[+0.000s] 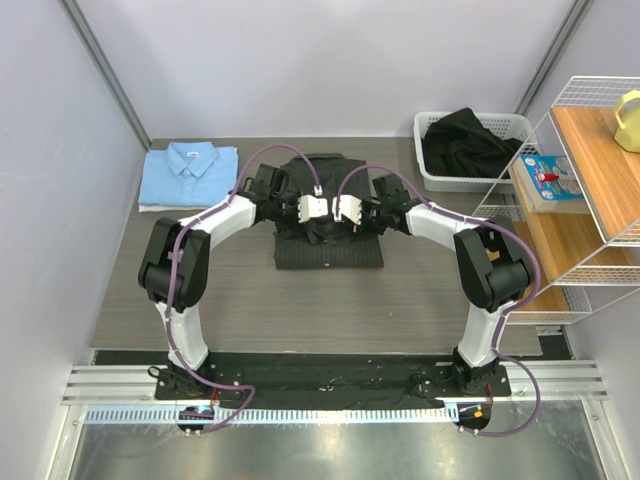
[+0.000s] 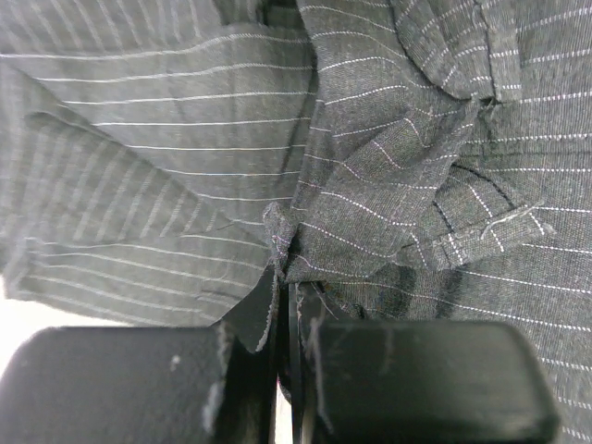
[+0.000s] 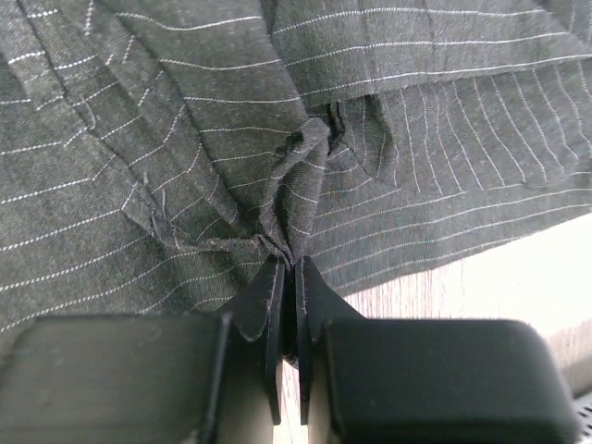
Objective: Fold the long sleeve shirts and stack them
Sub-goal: Fold the shirt
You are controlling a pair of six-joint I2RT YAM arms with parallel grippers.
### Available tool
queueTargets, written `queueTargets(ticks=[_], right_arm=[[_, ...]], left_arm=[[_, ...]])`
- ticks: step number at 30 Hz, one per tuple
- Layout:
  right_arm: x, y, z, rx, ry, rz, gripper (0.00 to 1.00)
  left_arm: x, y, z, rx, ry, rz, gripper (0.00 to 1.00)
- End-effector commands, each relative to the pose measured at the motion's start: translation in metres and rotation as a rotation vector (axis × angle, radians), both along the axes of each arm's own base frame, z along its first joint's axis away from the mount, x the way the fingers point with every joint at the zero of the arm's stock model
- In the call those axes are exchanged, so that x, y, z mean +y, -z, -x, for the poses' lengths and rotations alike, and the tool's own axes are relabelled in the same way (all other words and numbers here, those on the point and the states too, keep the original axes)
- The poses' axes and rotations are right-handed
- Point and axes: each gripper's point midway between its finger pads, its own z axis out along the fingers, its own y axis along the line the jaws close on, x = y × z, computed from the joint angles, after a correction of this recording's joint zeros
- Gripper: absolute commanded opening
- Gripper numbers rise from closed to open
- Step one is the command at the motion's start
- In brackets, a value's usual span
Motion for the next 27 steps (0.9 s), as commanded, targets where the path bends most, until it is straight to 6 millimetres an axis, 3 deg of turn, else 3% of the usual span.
queueTargets(ticks=[1, 5, 10, 12, 13, 14, 16, 18, 19, 21, 22, 23, 24, 25, 27], right_arm=[[0.013, -0.035, -0.031, -0.12, -0.001, -0.075, 0.02], [0.011, -0.035, -0.033, -0.118, 0.019, -0.077, 0.06], [0.008, -0.043, -0.04, -0.134, 0.039, -0.083, 0.06], [0.005, -0.042, -0.043, -0.137, 0.047, -0.073, 0.16], [0.004, -0.035, -0.041, -0.118, 0.047, -0.059, 0.24], [0.003, -0.037, -0.043, -0.124, 0.053, -0.052, 0.43], [-0.008, -0.043, -0.051, -0.119, 0.124, -0.058, 0.54], [-0.016, -0.066, -0.067, -0.119, 0.218, -0.119, 0.63], [-0.032, -0.068, -0.072, -0.082, 0.283, -0.12, 0.67], [-0.042, -0.097, -0.094, -0.077, 0.383, -0.18, 0.73], [-0.053, -0.095, -0.09, 0.019, 0.478, -0.22, 0.77], [-0.055, -0.115, -0.096, 0.022, 0.508, -0.261, 0.79], [-0.056, -0.119, -0.092, 0.058, 0.537, -0.285, 0.81], [-0.056, -0.115, -0.078, 0.137, 0.569, -0.301, 0.81], [-0.052, -0.122, -0.057, 0.213, 0.58, -0.342, 0.82]], left_arm=[[-0.014, -0.013, -0.015, -0.065, 0.04, 0.053, 0.0], [-0.014, -0.008, -0.023, -0.062, 0.015, 0.062, 0.02], [-0.011, -0.018, -0.03, -0.063, -0.012, 0.07, 0.02], [-0.009, -0.015, -0.032, -0.072, -0.009, 0.054, 0.13], [-0.007, -0.015, -0.036, -0.079, -0.023, 0.056, 0.34], [-0.003, -0.019, -0.046, -0.097, -0.065, 0.051, 0.4], [0.004, -0.031, -0.067, -0.11, -0.163, 0.083, 0.49], [0.024, -0.06, -0.095, -0.057, -0.339, 0.175, 0.53], [0.032, -0.063, -0.1, -0.023, -0.403, 0.199, 0.55], [0.064, -0.085, -0.12, 0.019, -0.618, 0.306, 0.57], [0.073, -0.099, -0.12, 0.034, -0.661, 0.349, 0.59], [0.092, -0.104, -0.12, 0.058, -0.717, 0.374, 0.62], [0.096, -0.102, -0.11, 0.113, -0.754, 0.405, 0.66], [0.103, -0.119, -0.1, 0.104, -0.755, 0.428, 0.67], [0.098, -0.126, -0.075, 0.149, -0.729, 0.449, 0.7]])
